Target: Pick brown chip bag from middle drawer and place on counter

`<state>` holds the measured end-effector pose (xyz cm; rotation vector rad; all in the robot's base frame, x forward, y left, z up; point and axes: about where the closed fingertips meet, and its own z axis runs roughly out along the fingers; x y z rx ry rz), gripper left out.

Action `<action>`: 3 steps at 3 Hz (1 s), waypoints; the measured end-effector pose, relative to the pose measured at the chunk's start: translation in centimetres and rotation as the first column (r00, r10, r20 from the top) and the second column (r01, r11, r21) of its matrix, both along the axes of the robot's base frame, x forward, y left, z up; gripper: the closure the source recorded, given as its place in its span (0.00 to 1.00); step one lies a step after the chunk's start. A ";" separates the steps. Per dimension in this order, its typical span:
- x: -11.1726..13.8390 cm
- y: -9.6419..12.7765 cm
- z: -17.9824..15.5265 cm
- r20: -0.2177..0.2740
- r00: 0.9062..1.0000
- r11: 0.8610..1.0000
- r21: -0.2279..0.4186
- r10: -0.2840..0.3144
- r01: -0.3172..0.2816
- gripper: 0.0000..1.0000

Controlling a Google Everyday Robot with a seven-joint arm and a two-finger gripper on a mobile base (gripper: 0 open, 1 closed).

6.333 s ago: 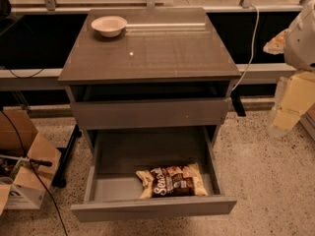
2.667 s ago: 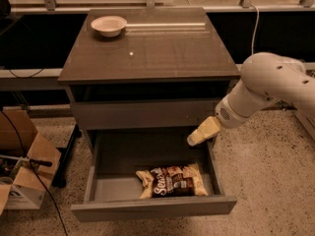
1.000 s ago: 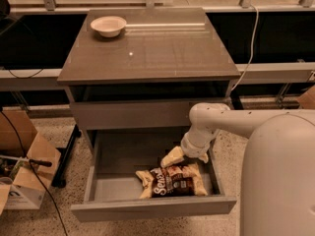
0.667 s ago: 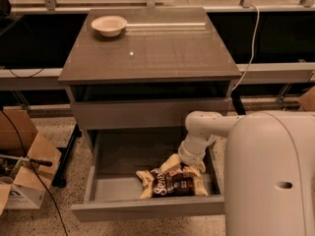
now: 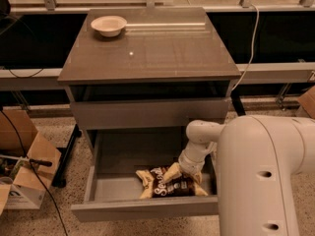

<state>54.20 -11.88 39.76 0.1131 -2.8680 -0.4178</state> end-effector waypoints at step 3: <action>0.2 -1.6 2.9 0.062 0.996 0.998 0.023 -0.063 0.061 0.94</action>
Offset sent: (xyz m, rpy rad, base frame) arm 0.0015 -0.0213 0.0205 -0.0073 -0.0384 -0.0739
